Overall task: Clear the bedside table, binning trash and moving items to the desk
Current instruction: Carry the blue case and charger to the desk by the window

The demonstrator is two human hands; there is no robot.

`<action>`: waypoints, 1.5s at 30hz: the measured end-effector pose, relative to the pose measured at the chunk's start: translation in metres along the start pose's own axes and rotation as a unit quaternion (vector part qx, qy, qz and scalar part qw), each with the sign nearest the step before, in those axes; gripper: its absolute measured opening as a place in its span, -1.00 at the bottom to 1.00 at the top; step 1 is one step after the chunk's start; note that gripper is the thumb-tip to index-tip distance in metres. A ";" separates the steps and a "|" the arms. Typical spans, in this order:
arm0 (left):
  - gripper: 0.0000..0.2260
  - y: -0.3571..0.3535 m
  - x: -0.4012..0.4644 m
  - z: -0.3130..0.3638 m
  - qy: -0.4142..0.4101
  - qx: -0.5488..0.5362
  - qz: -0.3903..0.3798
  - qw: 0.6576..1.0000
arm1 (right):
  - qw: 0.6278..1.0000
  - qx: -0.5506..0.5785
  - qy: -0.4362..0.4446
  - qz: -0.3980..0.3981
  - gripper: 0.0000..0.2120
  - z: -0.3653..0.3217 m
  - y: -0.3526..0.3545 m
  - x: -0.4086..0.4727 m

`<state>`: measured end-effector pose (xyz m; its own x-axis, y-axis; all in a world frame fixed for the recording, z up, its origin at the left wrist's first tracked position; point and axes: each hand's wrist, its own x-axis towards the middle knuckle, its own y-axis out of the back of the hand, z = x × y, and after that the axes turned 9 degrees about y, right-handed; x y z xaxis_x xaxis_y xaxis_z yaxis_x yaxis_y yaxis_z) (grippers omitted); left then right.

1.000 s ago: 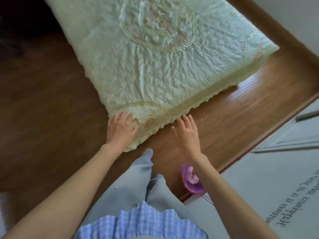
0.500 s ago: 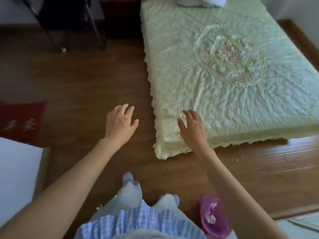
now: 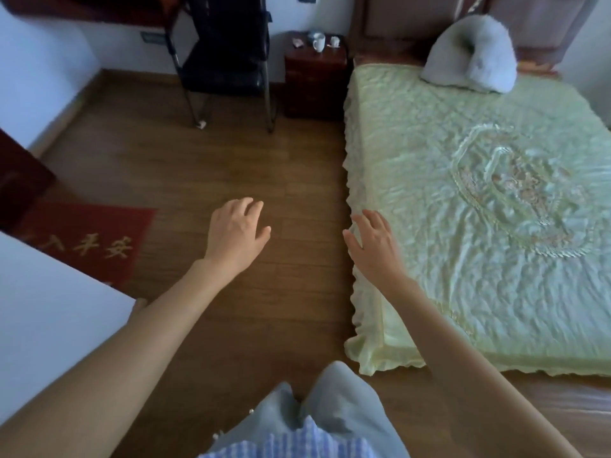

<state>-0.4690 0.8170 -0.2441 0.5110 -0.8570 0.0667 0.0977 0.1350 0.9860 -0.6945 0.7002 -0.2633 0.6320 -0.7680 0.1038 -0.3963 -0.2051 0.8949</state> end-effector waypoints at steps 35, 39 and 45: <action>-0.53 -0.002 0.572 0.053 -0.019 0.014 0.047 0.999 | 0.997 -0.039 0.047 0.036 -0.55 0.125 0.050 0.562; -0.53 -0.005 0.658 0.049 -0.031 -0.006 0.065 0.997 | 0.996 -0.055 0.046 0.061 -0.56 0.131 0.056 0.640; -0.53 -0.016 0.770 0.054 -0.061 -0.021 0.064 0.996 | 0.996 -0.059 0.008 0.070 -0.56 0.142 0.059 0.741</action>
<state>-0.1228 0.1283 -0.2002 0.4145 -0.8851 0.2116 0.0750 0.2649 0.9614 -0.3444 0.0332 -0.1948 0.5877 -0.7735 0.2373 -0.4009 -0.0236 0.9158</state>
